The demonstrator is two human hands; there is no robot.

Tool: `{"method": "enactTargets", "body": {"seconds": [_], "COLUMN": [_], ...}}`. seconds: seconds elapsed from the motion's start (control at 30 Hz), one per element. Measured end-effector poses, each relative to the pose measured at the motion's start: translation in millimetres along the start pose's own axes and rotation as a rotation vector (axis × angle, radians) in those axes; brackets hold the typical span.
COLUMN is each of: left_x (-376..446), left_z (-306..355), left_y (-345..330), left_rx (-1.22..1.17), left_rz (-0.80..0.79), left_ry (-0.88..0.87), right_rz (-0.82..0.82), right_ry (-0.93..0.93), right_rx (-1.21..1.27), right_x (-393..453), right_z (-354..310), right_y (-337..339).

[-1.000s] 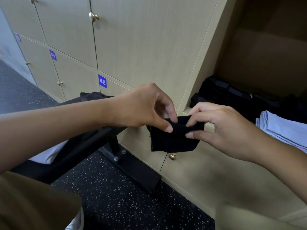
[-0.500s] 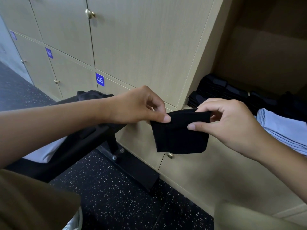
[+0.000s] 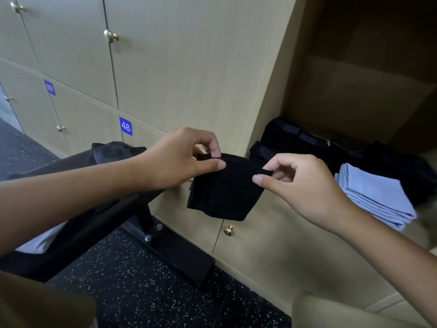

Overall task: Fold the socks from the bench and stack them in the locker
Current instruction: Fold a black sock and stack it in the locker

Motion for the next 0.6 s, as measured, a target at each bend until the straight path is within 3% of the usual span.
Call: {"method": "enactTargets", "body": {"seconds": [0.1, 0.37, 0.5, 0.6], "left_x": [2, 17, 27, 33], "left_z": [5, 11, 16, 21], "left_y": [-3, -15, -28, -37], "left_rx": [-0.146, -0.266, -0.361, -0.491], "left_rz": [0.0, 0.079, 0.144, 0.184], "left_ry": [-0.041, -0.085, -0.049, 0.004], "right_rz": [0.046, 0.114, 0.235, 0.224], "right_ry": [0.005, -0.029, -0.036, -0.029], "right_rx": [0.031, 0.212, 0.238, 0.258], "right_x": [2, 1, 0, -4], "right_z": [2, 1, 5, 4], "right_y": [1, 6, 11, 16]}}
Point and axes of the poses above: each hand's wrist, its own x-axis towards the middle knuckle, its own y-axis out of the back of the hand, z = x × y, the point moved 1 cm from there along x, towards the middle knuckle, and after that the axes turned 5 degrees about -z, right-handed, at the moved point
